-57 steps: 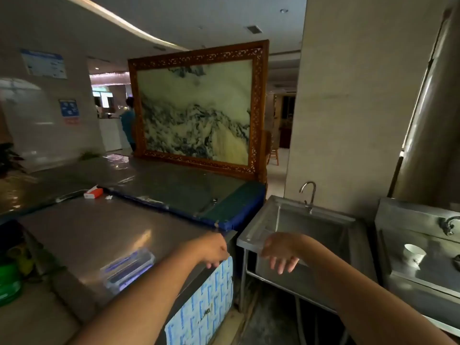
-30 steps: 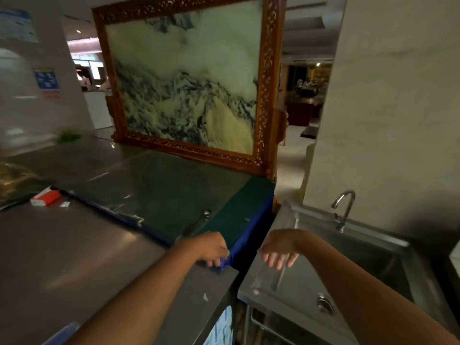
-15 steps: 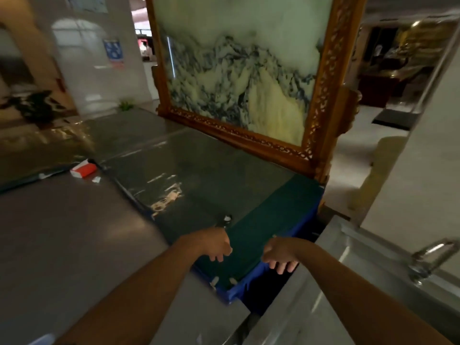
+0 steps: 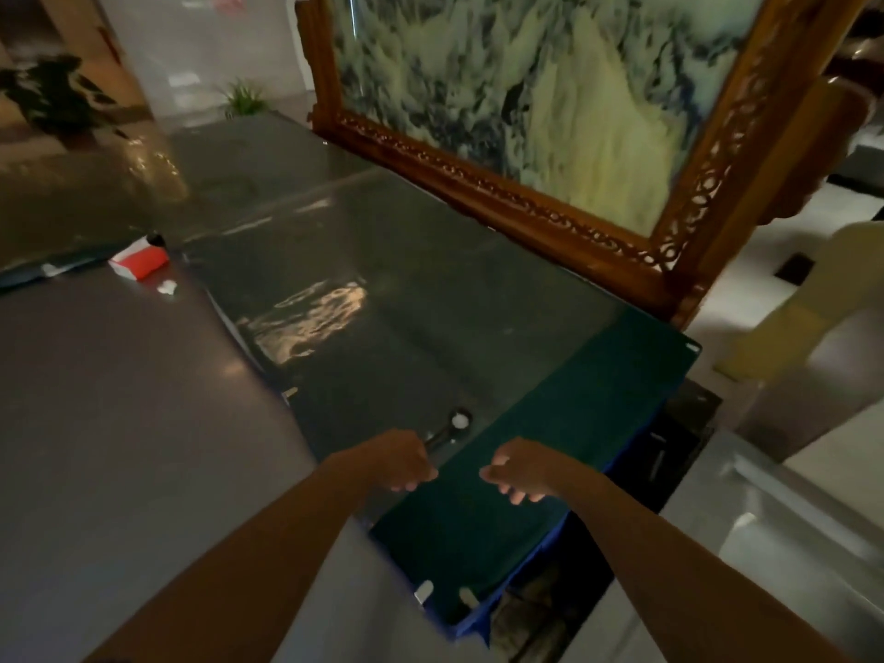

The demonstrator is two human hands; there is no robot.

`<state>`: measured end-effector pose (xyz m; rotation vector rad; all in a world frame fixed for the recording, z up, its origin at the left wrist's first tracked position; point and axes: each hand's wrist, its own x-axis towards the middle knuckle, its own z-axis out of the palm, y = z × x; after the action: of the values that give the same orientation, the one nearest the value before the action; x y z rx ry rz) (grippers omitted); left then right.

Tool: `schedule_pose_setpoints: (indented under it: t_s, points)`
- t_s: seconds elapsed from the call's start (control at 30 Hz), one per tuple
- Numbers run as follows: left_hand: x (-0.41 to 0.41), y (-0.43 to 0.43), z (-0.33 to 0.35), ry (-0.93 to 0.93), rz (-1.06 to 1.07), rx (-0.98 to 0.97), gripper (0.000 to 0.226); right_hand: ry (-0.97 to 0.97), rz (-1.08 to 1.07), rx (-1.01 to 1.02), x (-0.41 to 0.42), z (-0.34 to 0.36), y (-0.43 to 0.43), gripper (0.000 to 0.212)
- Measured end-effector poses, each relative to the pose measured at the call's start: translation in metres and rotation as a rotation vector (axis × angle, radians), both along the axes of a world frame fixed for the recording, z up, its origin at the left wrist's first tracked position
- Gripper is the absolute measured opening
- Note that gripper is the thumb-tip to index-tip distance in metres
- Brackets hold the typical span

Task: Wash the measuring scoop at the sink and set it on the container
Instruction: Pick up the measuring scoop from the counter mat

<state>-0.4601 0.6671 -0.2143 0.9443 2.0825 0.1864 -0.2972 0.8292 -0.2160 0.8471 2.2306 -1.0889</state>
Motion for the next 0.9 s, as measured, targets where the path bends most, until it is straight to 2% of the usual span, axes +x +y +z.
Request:
schedule_pose_setpoints:
  t_s: [0.17,0.3,0.43,0.53,0.63,0.9]
  points:
    - [-0.037,0.024,-0.029,0.08,-0.077,-0.03,0.033,0.046,-0.058,0.025,-0.04,-0.036,0.023,0.041]
    - [-0.063,0.032,-0.062,0.11,-0.089,0.0,0.033,0.143,-0.215,0.067,-0.065,-0.071,0.035,0.037]
    - [-0.075,0.034,-0.09,0.11,-0.006,0.092,0.034,0.32,-0.334,0.144,-0.083,-0.102,0.033,0.05]
    - [-0.078,0.036,-0.104,0.072,0.14,0.209,0.031,0.364,-0.36,0.106,-0.09,-0.117,0.032,0.074]
    - [-0.077,0.04,-0.111,0.046,0.243,0.281,0.025,0.366,-0.34,0.088,-0.091,-0.127,0.033,0.087]
    - [-0.067,0.043,-0.136,0.033,0.326,0.367,0.017,0.394,-0.277,0.173,-0.104,-0.142,0.037,0.078]
